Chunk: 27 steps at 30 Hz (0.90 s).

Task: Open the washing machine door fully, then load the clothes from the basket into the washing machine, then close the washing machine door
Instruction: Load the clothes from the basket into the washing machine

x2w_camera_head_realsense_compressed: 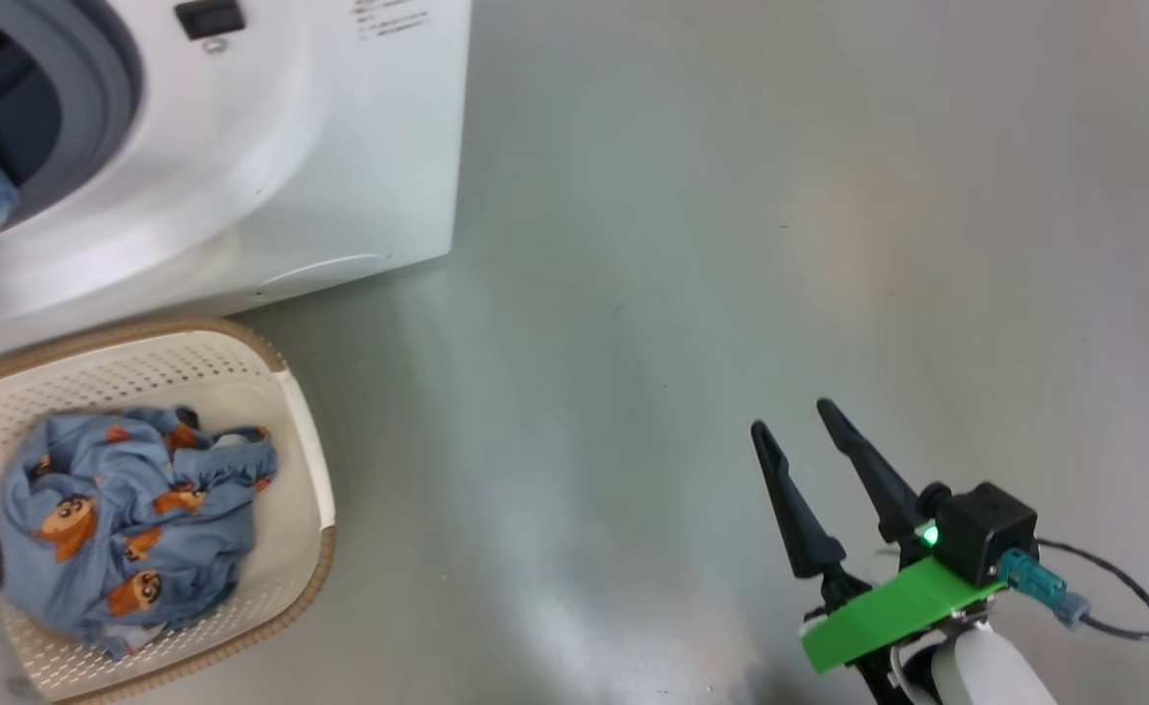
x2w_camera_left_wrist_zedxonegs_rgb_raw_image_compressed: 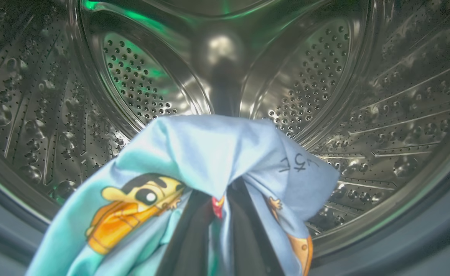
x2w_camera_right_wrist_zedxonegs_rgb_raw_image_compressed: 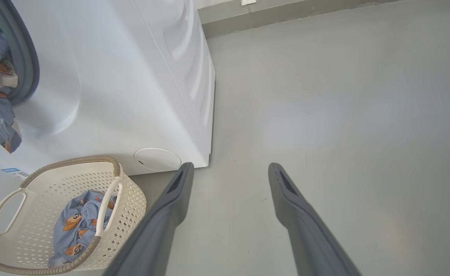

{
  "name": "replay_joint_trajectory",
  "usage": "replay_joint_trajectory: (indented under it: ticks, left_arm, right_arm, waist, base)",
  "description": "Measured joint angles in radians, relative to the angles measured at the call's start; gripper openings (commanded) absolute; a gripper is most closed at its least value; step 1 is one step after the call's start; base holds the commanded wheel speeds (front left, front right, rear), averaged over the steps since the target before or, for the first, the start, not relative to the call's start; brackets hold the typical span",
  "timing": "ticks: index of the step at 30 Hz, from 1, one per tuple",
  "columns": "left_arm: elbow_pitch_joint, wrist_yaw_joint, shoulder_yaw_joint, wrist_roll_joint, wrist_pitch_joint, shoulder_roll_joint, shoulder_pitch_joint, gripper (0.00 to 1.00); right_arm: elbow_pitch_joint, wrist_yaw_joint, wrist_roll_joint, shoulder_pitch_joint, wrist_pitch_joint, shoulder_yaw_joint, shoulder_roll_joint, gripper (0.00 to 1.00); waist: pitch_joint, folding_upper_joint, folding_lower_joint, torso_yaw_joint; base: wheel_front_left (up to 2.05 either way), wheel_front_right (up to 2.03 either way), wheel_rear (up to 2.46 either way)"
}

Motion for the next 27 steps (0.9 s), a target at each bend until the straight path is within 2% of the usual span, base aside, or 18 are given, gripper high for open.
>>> replay_joint_trajectory:
  ticks: [5, 11, 17, 23, 27]
  left_arm:
    - [0.1, 0.01, 0.021, 0.006, 0.0, 0.035, -0.102, 0.0]
    - [0.158, 0.019, 0.032, 0.023, 0.0, 0.054, -0.194, 0.0]
    - [0.139, 0.02, 0.051, 0.027, 0.0, 0.054, -0.243, 0.0]
    - [0.028, 0.03, 0.104, 0.031, 0.0, 0.044, -0.299, 0.0]
    - [0.072, 0.031, 0.092, 0.074, 0.0, 0.031, -0.303, 0.0]
  right_arm:
    - [-0.002, 0.0, 0.0, 0.041, 0.0, 0.004, -0.005, 1.0]
    - [-0.017, 0.0, -0.001, 0.057, 0.0, 0.005, -0.021, 1.0]
    - [-0.034, 0.0, -0.001, 0.082, 0.0, 0.0, -0.029, 1.0]
    - [-0.053, 0.0, -0.001, 0.086, 0.0, 0.005, -0.028, 1.0]
    - [-0.052, 0.0, -0.001, 0.085, 0.0, 0.012, -0.027, 1.0]
  waist:
    - [0.003, 0.0, -0.0001, -0.026]
    - [0.02, 0.0, -0.0001, -0.043]
    - [0.045, 0.0, -0.0001, -0.048]
    - [0.081, 0.0, 0.0, -0.051]
    - [0.1, 0.0, 0.0, -0.05]
  base:
    - [0.0, 0.0, 0.0]
    - [0.0, 0.0, 0.0]
    - [0.0, 0.0, 0.0]
    - [0.0, 0.0, 0.0]
    - [0.0, 0.0, 0.0]
